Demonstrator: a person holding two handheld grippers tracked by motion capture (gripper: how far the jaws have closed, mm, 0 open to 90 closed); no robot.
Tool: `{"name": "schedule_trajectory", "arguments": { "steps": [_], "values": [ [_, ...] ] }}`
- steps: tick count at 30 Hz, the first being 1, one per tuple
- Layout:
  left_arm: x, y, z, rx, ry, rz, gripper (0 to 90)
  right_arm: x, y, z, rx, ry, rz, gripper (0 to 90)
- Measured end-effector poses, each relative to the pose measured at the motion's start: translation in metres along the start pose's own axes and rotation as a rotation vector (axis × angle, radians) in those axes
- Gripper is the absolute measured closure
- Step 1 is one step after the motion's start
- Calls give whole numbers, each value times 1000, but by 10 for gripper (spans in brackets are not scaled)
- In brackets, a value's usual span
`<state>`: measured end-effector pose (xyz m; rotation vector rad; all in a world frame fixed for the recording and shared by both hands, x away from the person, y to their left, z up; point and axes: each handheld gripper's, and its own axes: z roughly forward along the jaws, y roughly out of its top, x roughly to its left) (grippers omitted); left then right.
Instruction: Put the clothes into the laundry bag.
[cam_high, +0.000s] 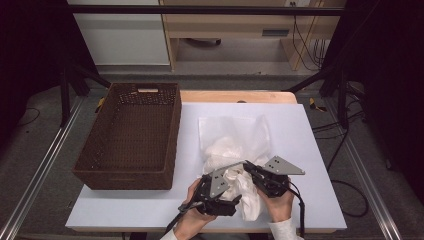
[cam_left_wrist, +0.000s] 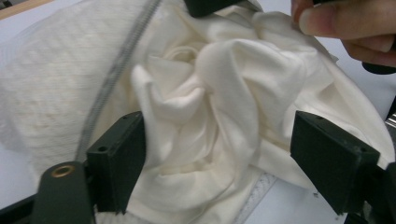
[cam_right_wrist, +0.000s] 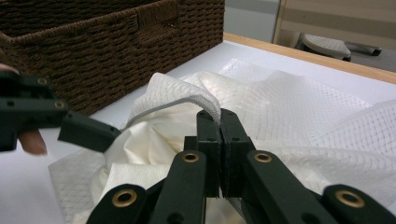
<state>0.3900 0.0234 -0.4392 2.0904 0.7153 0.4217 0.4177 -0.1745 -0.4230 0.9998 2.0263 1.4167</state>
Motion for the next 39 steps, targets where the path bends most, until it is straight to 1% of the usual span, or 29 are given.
{"name": "schedule_trajectory", "arguments": {
  "steps": [2,4,5,6,7,9,10,12,14,15,16,17,19,20,22,23,25,26,27,28,29,31,32,34,35,36,37,38,39],
  "values": [
    [-3,1,14,13,-20,-8,157,-1,-1,1,-1,8,10,890],
    [-3,3,31,33,-40,-33,137,-1,-2,3,5,9,11,890],
    [-4,4,38,35,-43,-46,132,-1,-3,4,10,8,8,890],
    [-5,6,43,39,-37,-41,136,-1,-3,5,12,8,10,890],
    [-8,6,48,39,-10,-16,165,-1,-4,5,15,5,11,890],
    [-13,7,51,45,35,7,276,-3,-5,6,17,5,15,890],
    [-16,7,52,40,56,18,348,-3,-6,6,19,6,21,890],
    [-15,8,52,38,70,18,489,-4,-6,6,19,6,23,890],
    [-12,8,50,32,66,3,593,-3,-6,6,14,6,19,891],
    [-11,8,47,26,67,-3,621,-3,-5,5,15,6,19,891],
    [-11,9,44,20,76,6,636,-4,-5,4,14,8,17,891],
    [-10,10,41,6,85,4,645,-3,-4,2,9,8,21,891],
    [-5,13,36,-12,84,-17,654,-4,-2,-1,-4,9,13,891],
    [-2,14,35,-25,92,-27,655,-4,-1,-4,-10,11,13,891],
    [3,17,35,-26,98,-42,656,-5,1,-8,-19,12,8,891],
    [4,18,37,-26,105,-45,655,-4,2,-10,-21,9,14,891],
    [6,20,42,-30,145,-23,653,-4,3,-11,-22,8,12,891],
    [7,19,48,-37,178,-4,650,-4,3,-11,-21,8,12,891],
    [10,19,52,-31,195,8,646,-4,3,-11,-19,10,10,891],
    [13,17,58,-35,207,6,639,-4,3,-12,-19,12,9,891],
    [18,14,65,-44,209,-1,631,-4,3,-12,-18,13,11,891],
    [23,11,71,-54,204,-11,611,-5,2,-11,-16,11,12,891],
    [24,11,72,-59,206,-9,605,-5,1,-11,-11,9,7,891],
    [22,10,71,-55,212,10,586,-7,-1,-9,-6,1,12,891],
    [21,10,70,-60,207,13,569,-8,-2,-9,-3,-4,13,891],
    [21,9,67,-58,188,10,546,-8,-3,-8,1,-10,17,891],
    [21,9,63,-61,168,-3,513,-9,-3,-8,2,-15,14,891],
    [20,8,57,-57,150,-13,471,-9,-3,-8,5,-20,14,891],
    [19,8,48,-54,131,-9,421,-10,-4,-7,6,-23,19,891]
  ]
}}
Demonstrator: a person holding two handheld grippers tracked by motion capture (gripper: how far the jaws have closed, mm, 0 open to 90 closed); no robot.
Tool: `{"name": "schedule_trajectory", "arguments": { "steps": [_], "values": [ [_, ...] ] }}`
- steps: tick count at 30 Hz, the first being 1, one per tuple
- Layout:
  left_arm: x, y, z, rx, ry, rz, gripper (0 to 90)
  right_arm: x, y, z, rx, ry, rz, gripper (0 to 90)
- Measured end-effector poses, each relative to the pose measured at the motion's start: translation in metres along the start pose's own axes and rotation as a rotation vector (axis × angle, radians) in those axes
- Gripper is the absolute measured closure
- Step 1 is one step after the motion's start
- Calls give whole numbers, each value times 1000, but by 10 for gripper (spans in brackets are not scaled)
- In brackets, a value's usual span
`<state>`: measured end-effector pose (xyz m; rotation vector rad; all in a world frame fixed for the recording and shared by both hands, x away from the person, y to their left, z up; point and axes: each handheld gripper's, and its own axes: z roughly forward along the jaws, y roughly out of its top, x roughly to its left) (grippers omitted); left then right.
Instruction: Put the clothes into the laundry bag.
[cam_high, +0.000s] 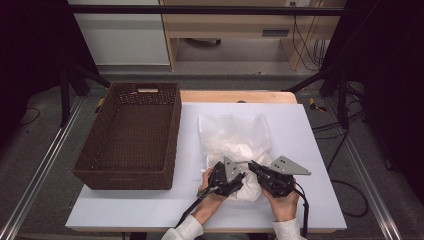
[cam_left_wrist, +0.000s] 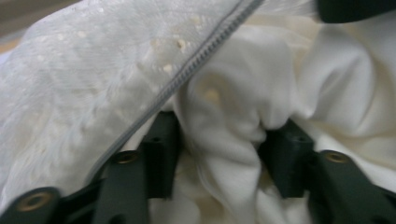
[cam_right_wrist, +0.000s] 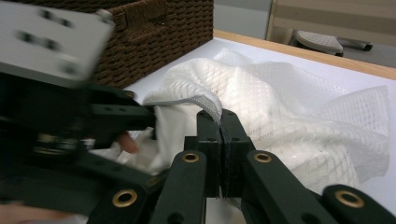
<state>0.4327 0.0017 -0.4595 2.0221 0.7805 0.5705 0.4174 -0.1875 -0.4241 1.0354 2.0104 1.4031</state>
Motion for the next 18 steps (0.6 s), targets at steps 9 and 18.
{"name": "schedule_trajectory", "arguments": {
  "steps": [9,18],
  "values": [
    [4,-21,-55,42,-178,-42,235,0,0,1,7,-5,6,890],
    [-14,-21,0,174,-227,-32,256,0,-1,3,11,2,7,890]
  ]
}}
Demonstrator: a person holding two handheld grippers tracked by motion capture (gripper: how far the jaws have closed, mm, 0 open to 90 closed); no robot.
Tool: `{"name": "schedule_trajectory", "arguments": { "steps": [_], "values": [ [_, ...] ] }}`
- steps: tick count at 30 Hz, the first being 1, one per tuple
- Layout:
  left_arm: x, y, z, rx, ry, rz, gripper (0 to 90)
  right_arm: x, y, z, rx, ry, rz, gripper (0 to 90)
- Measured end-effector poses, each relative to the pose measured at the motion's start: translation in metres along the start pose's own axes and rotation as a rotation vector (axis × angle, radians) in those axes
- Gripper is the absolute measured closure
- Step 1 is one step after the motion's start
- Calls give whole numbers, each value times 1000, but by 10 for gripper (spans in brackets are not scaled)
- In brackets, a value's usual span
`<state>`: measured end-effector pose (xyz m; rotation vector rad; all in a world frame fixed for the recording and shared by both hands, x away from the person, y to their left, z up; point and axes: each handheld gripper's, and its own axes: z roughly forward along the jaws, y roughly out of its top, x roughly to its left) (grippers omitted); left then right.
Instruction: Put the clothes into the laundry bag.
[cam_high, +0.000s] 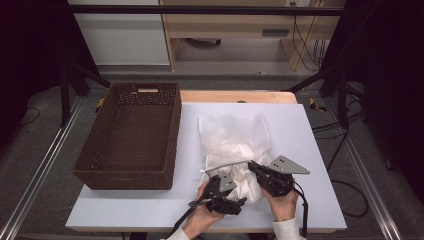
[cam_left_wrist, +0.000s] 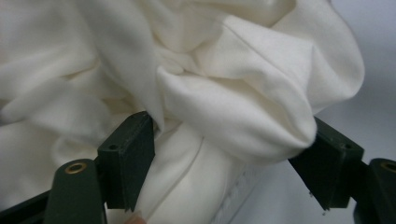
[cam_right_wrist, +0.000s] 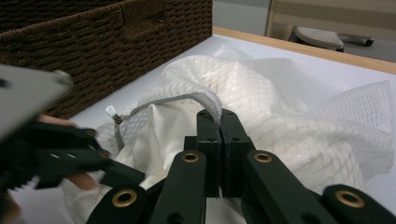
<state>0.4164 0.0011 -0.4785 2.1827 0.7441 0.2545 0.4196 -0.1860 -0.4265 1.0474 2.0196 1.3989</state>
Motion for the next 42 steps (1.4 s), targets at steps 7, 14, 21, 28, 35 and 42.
{"name": "schedule_trajectory", "arguments": {
  "steps": [7,14,21,28,35,42],
  "values": [
    [2,10,-4,-6,14,4,687,0,-1,2,8,5,4,891],
    [6,27,-10,-65,41,14,815,-2,1,-2,-13,15,18,891],
    [17,30,12,-67,143,37,813,-2,3,-7,-17,21,18,892],
    [29,24,22,-104,157,19,759,-5,-1,-4,9,1,22,891],
    [16,9,-19,-88,69,32,401,-6,-2,-4,4,-7,19,889],
    [24,-15,-25,-16,71,2,398,-4,-2,-2,9,-9,18,889]
  ]
}}
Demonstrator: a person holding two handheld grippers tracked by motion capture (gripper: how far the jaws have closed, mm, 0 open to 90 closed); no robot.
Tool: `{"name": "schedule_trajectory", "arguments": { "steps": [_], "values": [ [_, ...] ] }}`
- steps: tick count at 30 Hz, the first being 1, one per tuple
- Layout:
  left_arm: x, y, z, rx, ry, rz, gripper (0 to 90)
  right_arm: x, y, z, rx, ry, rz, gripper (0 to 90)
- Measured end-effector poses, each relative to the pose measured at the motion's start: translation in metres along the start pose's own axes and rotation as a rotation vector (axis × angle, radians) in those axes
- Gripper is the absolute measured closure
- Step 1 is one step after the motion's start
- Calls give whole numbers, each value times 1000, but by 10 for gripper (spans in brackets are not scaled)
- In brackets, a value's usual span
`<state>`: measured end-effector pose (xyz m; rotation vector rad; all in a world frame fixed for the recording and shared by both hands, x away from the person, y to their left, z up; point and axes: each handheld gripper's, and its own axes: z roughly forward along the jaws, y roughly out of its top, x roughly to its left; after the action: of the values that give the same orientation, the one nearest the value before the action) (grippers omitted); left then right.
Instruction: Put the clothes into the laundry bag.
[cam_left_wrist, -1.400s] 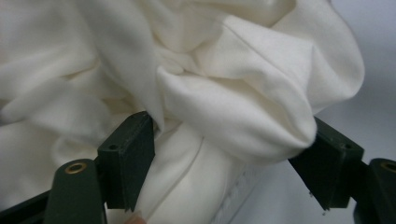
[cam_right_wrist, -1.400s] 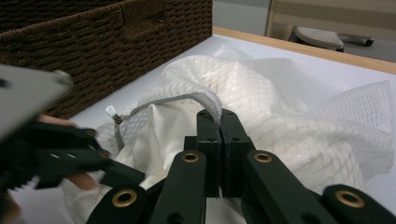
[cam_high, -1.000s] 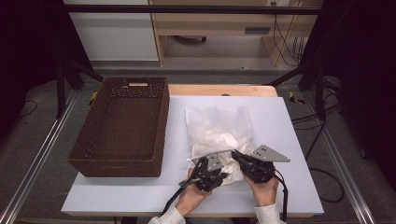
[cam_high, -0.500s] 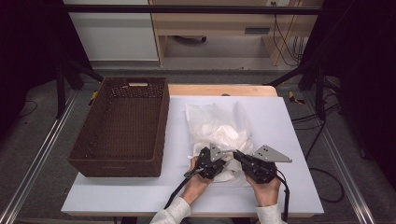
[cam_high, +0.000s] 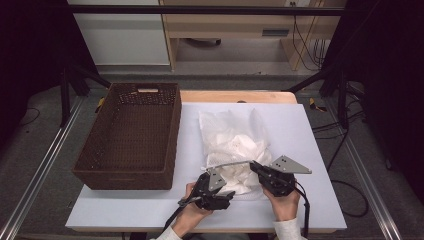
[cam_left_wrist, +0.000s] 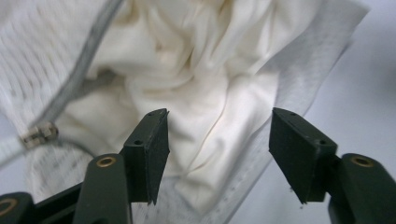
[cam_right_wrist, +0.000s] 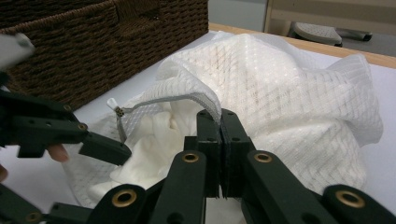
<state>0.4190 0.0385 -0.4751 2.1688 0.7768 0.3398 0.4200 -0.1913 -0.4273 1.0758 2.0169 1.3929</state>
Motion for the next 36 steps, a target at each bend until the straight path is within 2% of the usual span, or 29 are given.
{"name": "schedule_trajectory", "arguments": {
  "steps": [1,2,4,6,8,11,16,19,22,23,26,28,30,33,36],
  "values": [
    [2,-2,5,4,9,-15,437,0,0,0,0,0,-1,889],
    [3,-3,6,-8,14,-12,497,0,0,0,0,1,-1,889],
    [3,1,6,0,41,-34,643,-1,-1,0,0,4,2,889],
    [2,7,5,12,57,-24,723,-1,0,0,1,7,2,889],
    [1,15,6,5,50,-28,775,0,0,0,1,6,0,889],
    [1,24,11,-6,49,-11,797,0,0,0,2,9,-1,889],
    [3,35,28,-26,64,14,800,0,0,1,2,20,5,890],
    [3,38,35,-37,104,34,801,0,0,1,3,26,9,891],
    [5,38,42,-59,169,36,801,0,1,-1,0,26,8,891],
    [6,37,45,-71,187,26,800,0,1,-2,0,26,10,891],
    [11,35,46,-90,172,-19,795,0,1,-3,-5,22,8,891],
    [9,34,44,-91,178,-10,777,-1,1,-2,-4,21,12,891],
    [7,31,37,-84,170,-21,706,-2,0,-1,-1,19,12,890],
    [5,25,18,-92,123,-17,537,-2,-1,-1,-1,15,15,890],
    [6,19,-5,-102,105,-11,466,-2,-1,-1,0,13,14,890]
  ]
}}
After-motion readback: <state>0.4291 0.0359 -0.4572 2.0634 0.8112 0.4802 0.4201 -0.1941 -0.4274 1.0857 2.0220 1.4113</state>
